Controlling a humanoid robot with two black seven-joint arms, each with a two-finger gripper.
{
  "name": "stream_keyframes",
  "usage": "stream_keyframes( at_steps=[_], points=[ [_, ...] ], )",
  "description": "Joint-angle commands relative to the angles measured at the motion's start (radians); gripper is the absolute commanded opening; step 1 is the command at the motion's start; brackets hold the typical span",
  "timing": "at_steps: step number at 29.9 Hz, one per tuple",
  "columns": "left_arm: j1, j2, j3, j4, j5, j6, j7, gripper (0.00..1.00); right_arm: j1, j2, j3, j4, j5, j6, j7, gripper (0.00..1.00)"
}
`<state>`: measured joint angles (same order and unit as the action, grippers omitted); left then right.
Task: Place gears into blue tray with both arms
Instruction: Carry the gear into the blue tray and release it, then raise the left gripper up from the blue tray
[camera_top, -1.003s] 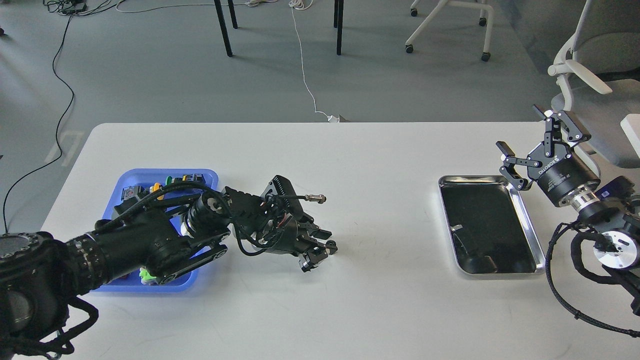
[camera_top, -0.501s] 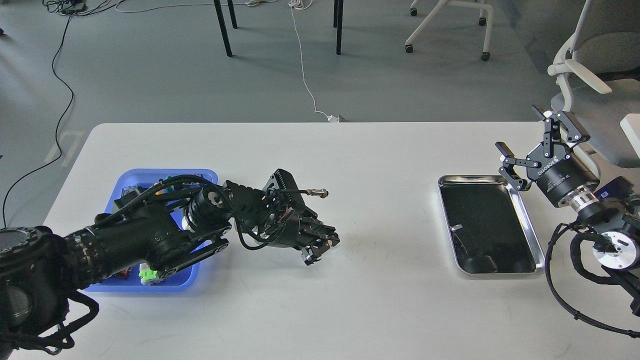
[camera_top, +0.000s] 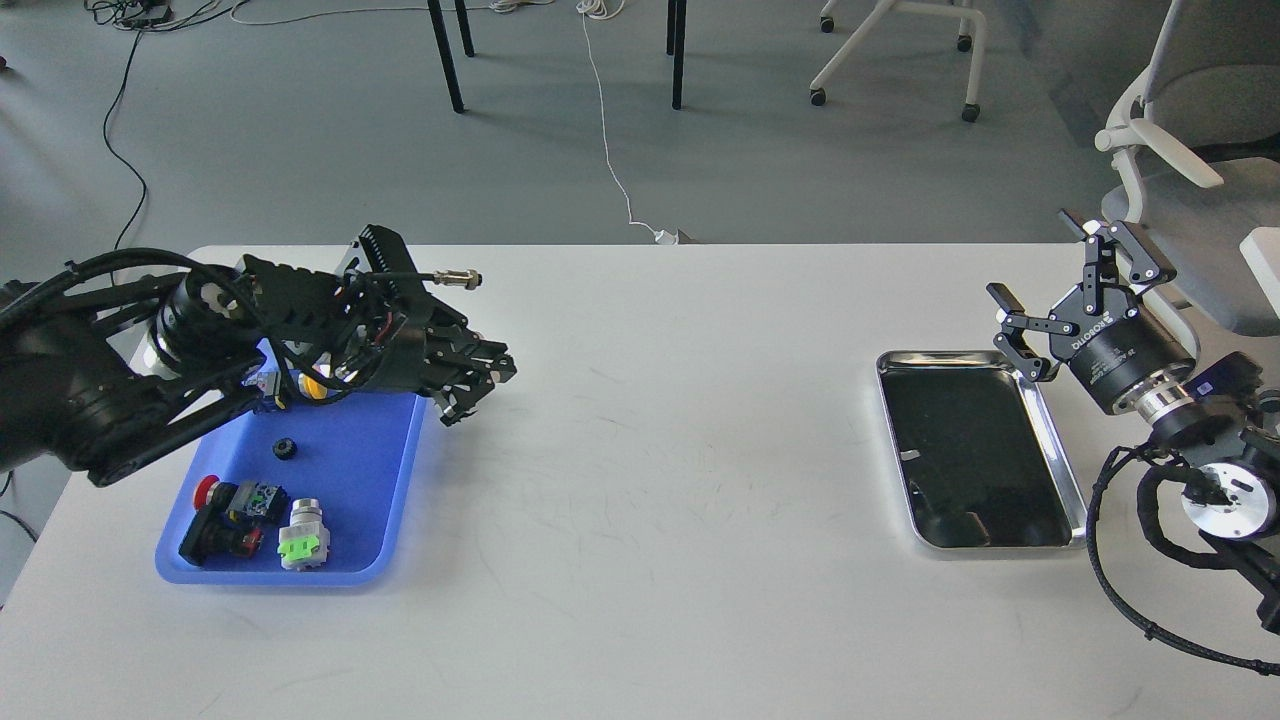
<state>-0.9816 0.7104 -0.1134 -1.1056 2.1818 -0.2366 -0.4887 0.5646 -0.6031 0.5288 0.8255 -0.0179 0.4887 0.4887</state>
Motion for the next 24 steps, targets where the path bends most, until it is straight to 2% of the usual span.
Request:
stream_keyframes(
  at_steps=[1,5,12,18,24],
  points=[
    [0.078,0.099,-0.012,-0.003,0.000,-0.001,0.000,0.17,-0.002,0.003,-0.003,0.000,0.000,0.000,0.000,0.97],
    [0.129,0.147,-0.014,0.000,-0.011,0.000,0.000,0.18,-0.002,0.005,-0.004,0.000,0.000,0.000,0.000,0.97],
    [0.169,0.143,-0.015,0.013,-0.027,-0.001,0.000,0.23,0.000,0.005,-0.004,0.001,0.000,0.000,0.000,0.97],
    [0.178,0.127,-0.015,0.093,-0.030,-0.001,0.000,0.25,0.000,-0.006,-0.004,0.007,0.000,0.000,0.000,0.97],
    [0.178,0.121,-0.031,0.093,-0.031,-0.001,0.000,0.38,-0.002,-0.006,-0.006,0.014,0.000,0.000,0.000,0.97]
  ],
)
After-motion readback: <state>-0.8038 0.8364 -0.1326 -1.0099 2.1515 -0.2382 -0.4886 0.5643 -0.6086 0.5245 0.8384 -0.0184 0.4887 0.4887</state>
